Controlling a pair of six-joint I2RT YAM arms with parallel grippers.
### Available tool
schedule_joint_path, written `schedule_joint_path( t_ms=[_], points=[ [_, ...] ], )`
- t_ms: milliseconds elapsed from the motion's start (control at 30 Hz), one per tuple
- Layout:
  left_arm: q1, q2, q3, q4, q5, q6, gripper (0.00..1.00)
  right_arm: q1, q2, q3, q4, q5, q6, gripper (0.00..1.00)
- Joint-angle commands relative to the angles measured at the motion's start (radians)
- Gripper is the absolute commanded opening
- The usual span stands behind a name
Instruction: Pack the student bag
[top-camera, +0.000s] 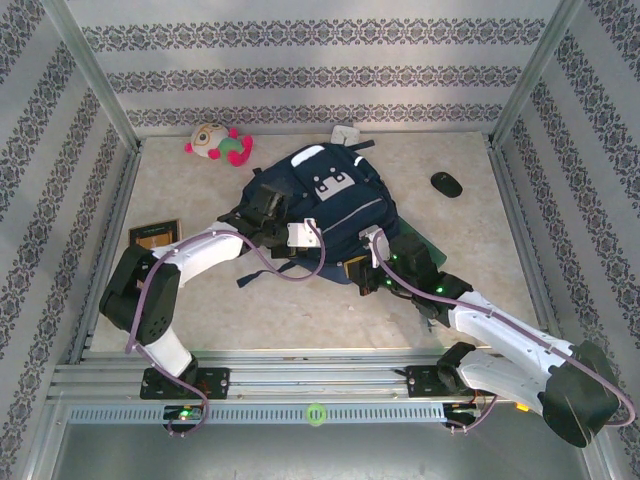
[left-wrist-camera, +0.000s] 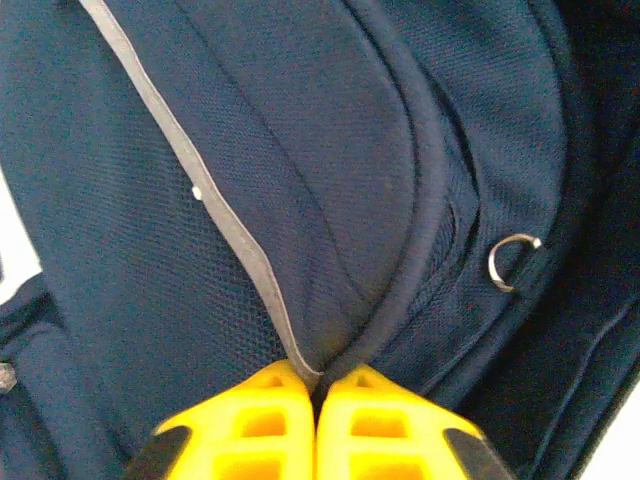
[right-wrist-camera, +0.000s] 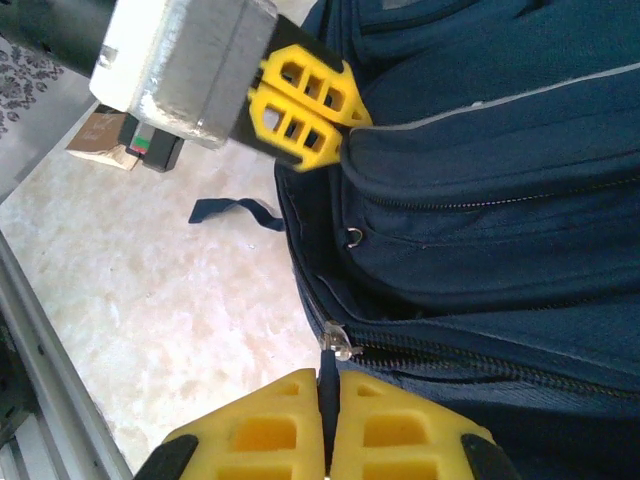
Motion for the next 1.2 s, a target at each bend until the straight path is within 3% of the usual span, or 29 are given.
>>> schedule_joint_path(
  t_ms=[0, 133, 333, 533, 633, 767, 1000, 1167],
  points=[
    [-0.001, -0.087, -0.004, 0.085, 0.055, -0.167, 0.00, 0.005, -0.021, -0.005, 0.061, -0.009, -0.004, 0.00],
    [-0.018, -0.209, -0.046, 0.091, -0.040, -0.472, 0.00, 0.010, 0.000, -0.002, 0.095, 0.024, 0.006, 0.00],
    [-0.077, -0.389, -0.118, 0.062, -0.311, -0.729, 0.00, 0.052, 0.052, 0.056, 0.126, 0.056, -0.015, 0.00],
    [-0.095, -0.436, -0.079, 0.074, -0.523, -0.992, 0.00, 0.153, 0.071, 0.094, 0.166, 0.154, 0.000, 0.00],
    [-0.099, -0.407, -0.029, 0.074, -0.561, -1.092, 0.00, 0.215, 0.076, 0.099, 0.181, 0.224, 0.013, 0.00],
    [-0.110, -0.364, 0.032, 0.076, -0.612, -1.150, 0.00, 0.268, 0.082, 0.107, 0.184, 0.277, 0.025, 0.00],
    [-0.110, -0.363, 0.072, 0.047, -0.757, -1.103, 0.00, 0.278, -0.008, 0.095, 0.091, 0.365, 0.016, 0.00],
    [-0.118, -0.342, 0.093, 0.045, -0.686, -1.204, 0.00, 0.298, 0.056, 0.131, 0.119, 0.360, 0.045, 0.00]
  ],
)
